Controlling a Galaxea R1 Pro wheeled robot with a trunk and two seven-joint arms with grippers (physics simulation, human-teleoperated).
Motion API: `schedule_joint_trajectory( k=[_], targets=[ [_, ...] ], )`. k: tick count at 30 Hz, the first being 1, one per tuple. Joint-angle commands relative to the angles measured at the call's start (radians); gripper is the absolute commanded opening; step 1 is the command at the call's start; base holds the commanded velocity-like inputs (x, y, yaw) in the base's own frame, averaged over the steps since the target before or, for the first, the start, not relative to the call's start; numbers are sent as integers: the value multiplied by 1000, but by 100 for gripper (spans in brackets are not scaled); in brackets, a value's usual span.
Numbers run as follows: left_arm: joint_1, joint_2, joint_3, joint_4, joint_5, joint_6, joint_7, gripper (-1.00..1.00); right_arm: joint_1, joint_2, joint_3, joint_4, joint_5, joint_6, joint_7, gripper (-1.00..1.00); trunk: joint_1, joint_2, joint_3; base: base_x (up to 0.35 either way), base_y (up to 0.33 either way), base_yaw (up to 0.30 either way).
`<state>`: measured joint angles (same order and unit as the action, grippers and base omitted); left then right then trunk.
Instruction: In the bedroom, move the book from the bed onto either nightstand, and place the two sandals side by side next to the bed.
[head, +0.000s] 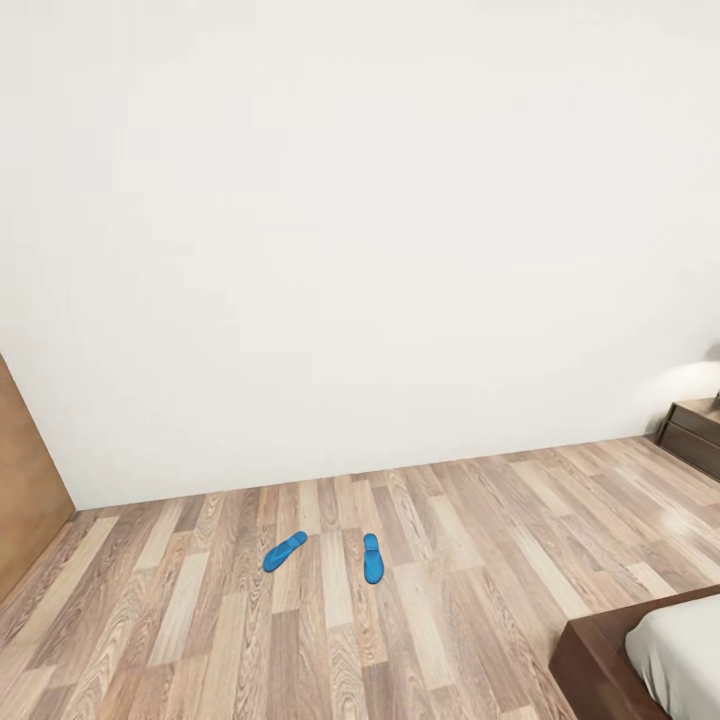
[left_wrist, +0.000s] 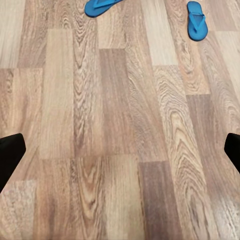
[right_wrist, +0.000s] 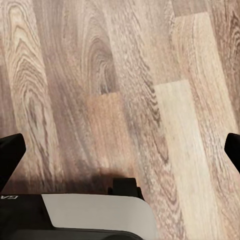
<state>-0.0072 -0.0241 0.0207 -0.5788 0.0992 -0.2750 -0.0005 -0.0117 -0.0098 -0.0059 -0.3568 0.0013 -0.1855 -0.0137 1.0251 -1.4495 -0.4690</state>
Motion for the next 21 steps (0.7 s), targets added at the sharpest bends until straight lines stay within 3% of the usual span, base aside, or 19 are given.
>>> schedule_joint_trajectory(
  k=[1,21],
  targets=[
    [-1,0,1,0,8,-3,-1,100,-1,0,1,1,1,-3,-1,100,0,-1,-1,0,0,13],
    [-1,0,1,0,8,-3,-1,100,-1,1,-3,1,-1,-3,-3,100,0,-1,-8,0,0,14]
  ],
)
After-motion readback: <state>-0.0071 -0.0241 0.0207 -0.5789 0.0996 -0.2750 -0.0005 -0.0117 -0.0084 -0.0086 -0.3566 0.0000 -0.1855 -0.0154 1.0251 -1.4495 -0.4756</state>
